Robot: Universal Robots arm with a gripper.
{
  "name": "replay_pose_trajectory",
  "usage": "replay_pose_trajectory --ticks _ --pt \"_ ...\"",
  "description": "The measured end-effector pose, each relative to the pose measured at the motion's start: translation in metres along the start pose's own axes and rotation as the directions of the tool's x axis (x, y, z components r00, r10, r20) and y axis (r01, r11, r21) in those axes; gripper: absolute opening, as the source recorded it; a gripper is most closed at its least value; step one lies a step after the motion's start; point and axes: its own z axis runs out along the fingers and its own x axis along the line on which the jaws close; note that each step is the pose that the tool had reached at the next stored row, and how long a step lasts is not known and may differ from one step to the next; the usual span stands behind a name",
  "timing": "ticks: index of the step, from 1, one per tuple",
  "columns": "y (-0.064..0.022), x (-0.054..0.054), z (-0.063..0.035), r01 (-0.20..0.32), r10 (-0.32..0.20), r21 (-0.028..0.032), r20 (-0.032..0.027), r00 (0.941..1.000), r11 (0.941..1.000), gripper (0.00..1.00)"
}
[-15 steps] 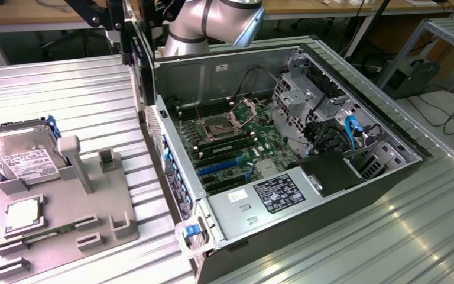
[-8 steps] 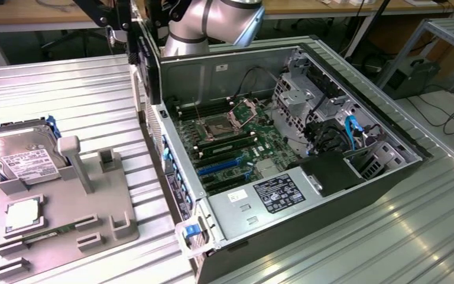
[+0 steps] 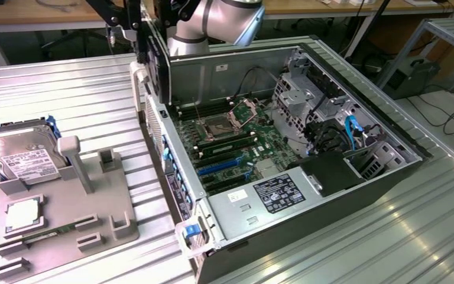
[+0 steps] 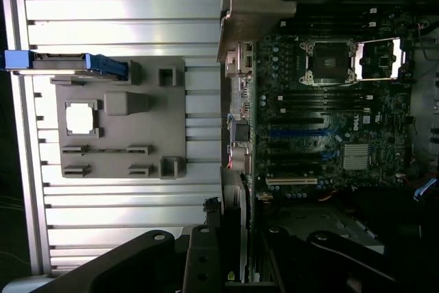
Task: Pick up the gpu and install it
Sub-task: 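Pick up the gpu and move the gpu toward the slot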
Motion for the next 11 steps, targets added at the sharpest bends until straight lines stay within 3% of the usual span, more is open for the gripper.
replay_pose_trajectory --ticks 11 --pt "0.0002 -0.0103 0.0007 0.0 0.0 0.0 0.0 1.0 1.0 0.27"
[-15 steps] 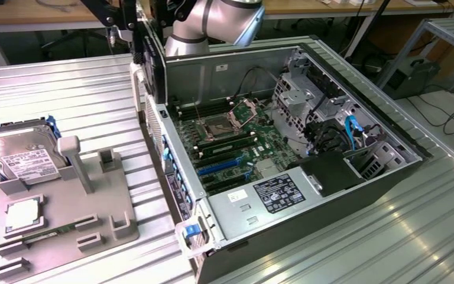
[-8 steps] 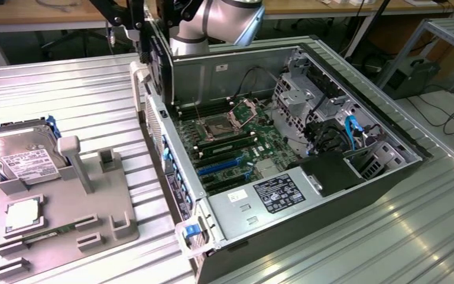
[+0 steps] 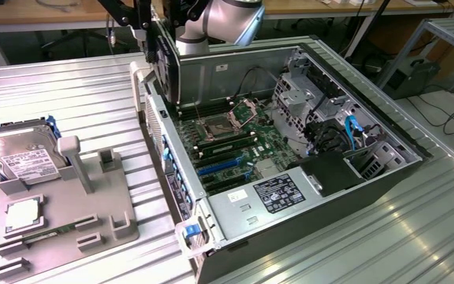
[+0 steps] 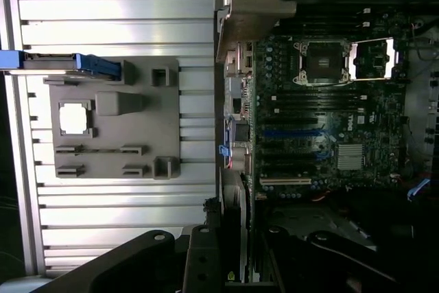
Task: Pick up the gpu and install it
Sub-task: 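Pick up the gpu and move the gpu toward the slot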
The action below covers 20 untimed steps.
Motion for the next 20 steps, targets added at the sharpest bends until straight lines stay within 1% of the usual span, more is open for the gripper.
replay_pose_trajectory --ticks 20 --pt "0.0003 -0.018 0.0017 0.0 0.0 0.0 0.0 1.0 1.0 0.27"
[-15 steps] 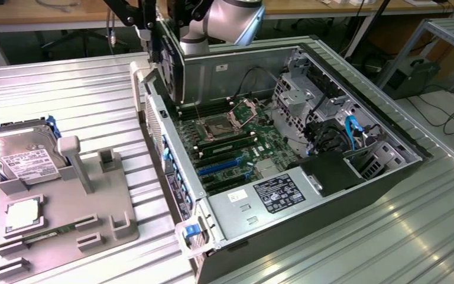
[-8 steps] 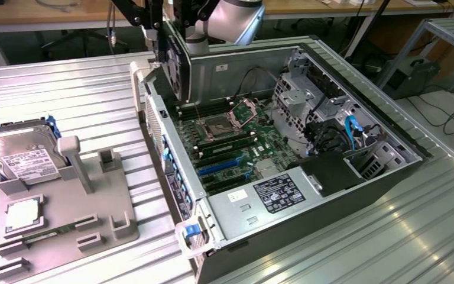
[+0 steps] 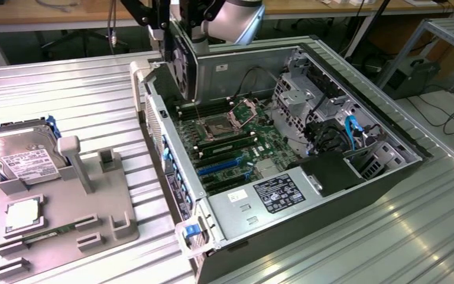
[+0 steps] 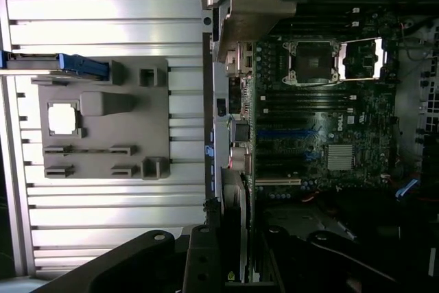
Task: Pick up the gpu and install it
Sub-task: 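Pick up the gpu and move the gpu toward the slot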
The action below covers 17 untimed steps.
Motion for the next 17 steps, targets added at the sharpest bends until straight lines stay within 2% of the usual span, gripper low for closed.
replay_pose_trajectory --ticks 17 --pt "0.0003 -0.018 0.0017 0.0 0.0 0.0 0.0 1.0 1.0 0.27"
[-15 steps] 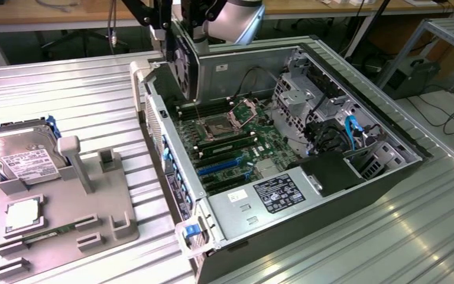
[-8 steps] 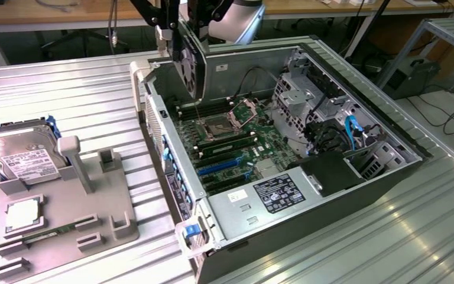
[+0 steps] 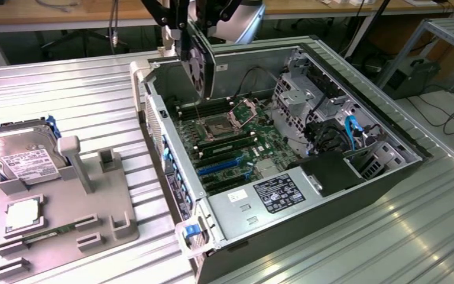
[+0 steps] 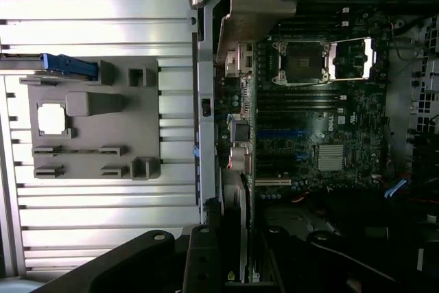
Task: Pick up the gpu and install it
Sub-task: 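Pick up the gpu and move the gpu toward the slot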
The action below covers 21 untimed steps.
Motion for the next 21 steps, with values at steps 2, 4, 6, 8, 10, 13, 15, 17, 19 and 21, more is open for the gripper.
replay_pose_trajectory --ticks 2,4,6,8,10,13,15,17,19,21 --pt "0.0001 -0.003 0.0002 0.0 0.0 0.0001 0.0 1.0 1.0 0.27" --pt "0.0001 -0.005 0.0004 0.0 0.0 0.0 0.0 1.0 1.0 0.27" --pt "0.0001 -0.007 0.0005 0.0 0.0 0.0 0.0 1.0 1.0 0.27" --pt "0.0001 -0.009 0.0007 0.0 0.0 0.0 0.0 1.0 1.0 0.27" --pt "0.0002 -0.012 0.001 0.0 0.0 0.0001 0.0 1.0 1.0 0.27" --pt "0.0003 -0.016 0.0013 0.0 0.0 0.0 0.0 1.0 1.0 0.27" --pt "0.0003 -0.02 0.0015 0.0 0.0 0.0 0.0 1.0 1.0 0.27" --pt "0.0003 -0.022 0.0017 0.0 0.0 0.0 0.0 1.0 1.0 0.27" --pt "0.0004 -0.025 0.0019 0.0 0.0 0.0 0.0 1.0 1.0 0.27" --pt "0.0004 -0.026 0.0021 0.0 0.0 0.0 0.0 1.0 1.0 0.27"
